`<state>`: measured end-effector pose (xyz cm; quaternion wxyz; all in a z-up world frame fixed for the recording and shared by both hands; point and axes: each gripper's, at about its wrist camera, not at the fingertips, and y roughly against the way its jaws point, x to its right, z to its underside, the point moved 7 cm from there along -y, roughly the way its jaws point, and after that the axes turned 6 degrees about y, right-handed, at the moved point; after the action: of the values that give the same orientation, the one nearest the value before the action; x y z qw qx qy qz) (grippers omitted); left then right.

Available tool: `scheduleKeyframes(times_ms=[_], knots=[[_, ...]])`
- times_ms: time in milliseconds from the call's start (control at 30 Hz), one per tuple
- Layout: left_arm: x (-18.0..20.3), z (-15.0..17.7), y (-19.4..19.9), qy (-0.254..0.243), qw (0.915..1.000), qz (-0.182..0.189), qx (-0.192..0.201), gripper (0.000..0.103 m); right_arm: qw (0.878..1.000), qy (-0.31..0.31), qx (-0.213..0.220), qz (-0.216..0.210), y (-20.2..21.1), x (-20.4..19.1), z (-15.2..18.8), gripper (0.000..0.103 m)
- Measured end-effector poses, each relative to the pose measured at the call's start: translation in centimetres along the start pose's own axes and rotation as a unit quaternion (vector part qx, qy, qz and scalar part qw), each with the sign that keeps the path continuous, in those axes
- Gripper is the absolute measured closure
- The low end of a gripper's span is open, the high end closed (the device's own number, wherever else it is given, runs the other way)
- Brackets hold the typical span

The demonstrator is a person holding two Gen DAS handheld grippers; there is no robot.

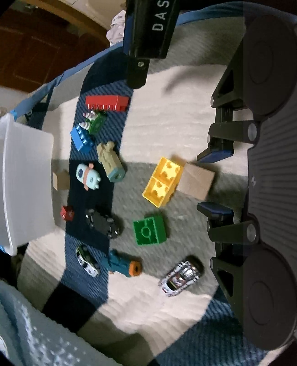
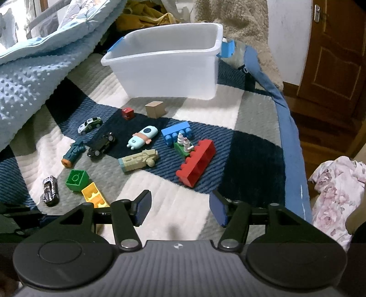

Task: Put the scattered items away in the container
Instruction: 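Grasp the wooden cube with the left tool while the right tool grasps the red long brick, then carry the wooden cube and red brick over the clear bin with both tools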

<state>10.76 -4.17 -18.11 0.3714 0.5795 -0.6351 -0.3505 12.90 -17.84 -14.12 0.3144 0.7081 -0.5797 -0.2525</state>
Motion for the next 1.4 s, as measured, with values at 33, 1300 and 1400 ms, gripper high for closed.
scheduleKeyframes(times_ms=[33,1300,1400], knots=[[0.0,-0.1,-0.1,0.003,1.0000,0.004,0.001,0.061,1.000,-0.004,0.002,0.001,-0.2,0.1,-0.1,0.043],[-1.4,-3.3,4.0,0.013,0.9976,0.046,0.050,0.067,0.998,0.002,-0.010,0.062,-1.4,-0.4,-3.0,0.078],[-1.9,-4.3,4.6,0.014,0.9970,0.046,0.060,0.067,0.998,0.008,-0.004,0.061,-0.6,-0.7,-3.3,0.078]])
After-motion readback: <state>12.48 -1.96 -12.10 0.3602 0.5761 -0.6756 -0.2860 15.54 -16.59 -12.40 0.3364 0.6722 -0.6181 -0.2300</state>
